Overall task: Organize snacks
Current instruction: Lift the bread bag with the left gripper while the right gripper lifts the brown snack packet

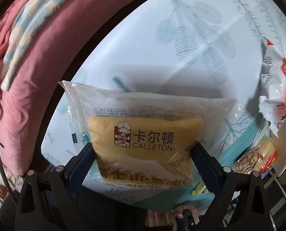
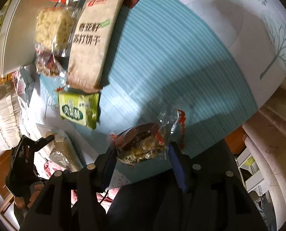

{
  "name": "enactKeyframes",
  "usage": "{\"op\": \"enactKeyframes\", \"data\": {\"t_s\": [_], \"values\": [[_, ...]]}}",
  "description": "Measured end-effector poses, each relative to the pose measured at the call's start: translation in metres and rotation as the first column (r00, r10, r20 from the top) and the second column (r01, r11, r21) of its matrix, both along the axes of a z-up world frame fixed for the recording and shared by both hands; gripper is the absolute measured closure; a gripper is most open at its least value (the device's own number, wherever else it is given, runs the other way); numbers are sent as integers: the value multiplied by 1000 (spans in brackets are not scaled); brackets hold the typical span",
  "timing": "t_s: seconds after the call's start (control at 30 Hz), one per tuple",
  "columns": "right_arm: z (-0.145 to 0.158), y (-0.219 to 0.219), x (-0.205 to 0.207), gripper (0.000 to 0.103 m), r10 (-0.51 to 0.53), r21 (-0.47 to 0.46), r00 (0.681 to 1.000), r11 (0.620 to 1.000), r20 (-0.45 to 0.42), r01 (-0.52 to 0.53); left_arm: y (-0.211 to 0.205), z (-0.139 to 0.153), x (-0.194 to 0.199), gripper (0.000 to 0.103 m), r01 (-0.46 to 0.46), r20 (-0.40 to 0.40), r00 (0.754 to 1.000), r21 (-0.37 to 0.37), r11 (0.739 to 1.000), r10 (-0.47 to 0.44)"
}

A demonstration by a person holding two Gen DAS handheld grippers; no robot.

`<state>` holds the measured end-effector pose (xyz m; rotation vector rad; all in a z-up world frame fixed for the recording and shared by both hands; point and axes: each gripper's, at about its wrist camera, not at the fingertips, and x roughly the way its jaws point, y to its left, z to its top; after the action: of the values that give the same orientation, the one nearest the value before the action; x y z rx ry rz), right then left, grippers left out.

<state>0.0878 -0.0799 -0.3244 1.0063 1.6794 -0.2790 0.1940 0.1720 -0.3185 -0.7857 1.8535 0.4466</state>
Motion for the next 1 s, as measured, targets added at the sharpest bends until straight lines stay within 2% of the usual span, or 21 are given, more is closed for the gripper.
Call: {"op": "enactKeyframes", "data": {"t_s": [0.13, 0.47, 0.67, 0.83, 1.0], "values": [[2, 5, -4, 50, 12, 38, 1000, 999, 9, -12, 10, -1, -14, 12, -48, -58, 997, -50, 998, 45], [35, 8, 25, 50, 134, 18, 985, 990, 107, -137, 22, 12, -40, 30, -138, -50, 990, -77, 988, 134], [68, -4, 47, 50, 217, -35, 960, 976, 177, -215, 18, 21, -52, 44, -185, -34, 983, -73, 980, 183], [95, -21, 67, 50, 291, -91, 929, 956, 230, -277, 15, 23, -67, 56, -231, -55, 972, -80, 970, 227], [114, -37, 88, 50, 340, -128, 900, 940, 272, -317, -2, 33, -70, 67, -220, -65, 974, -75, 973, 215]]}}
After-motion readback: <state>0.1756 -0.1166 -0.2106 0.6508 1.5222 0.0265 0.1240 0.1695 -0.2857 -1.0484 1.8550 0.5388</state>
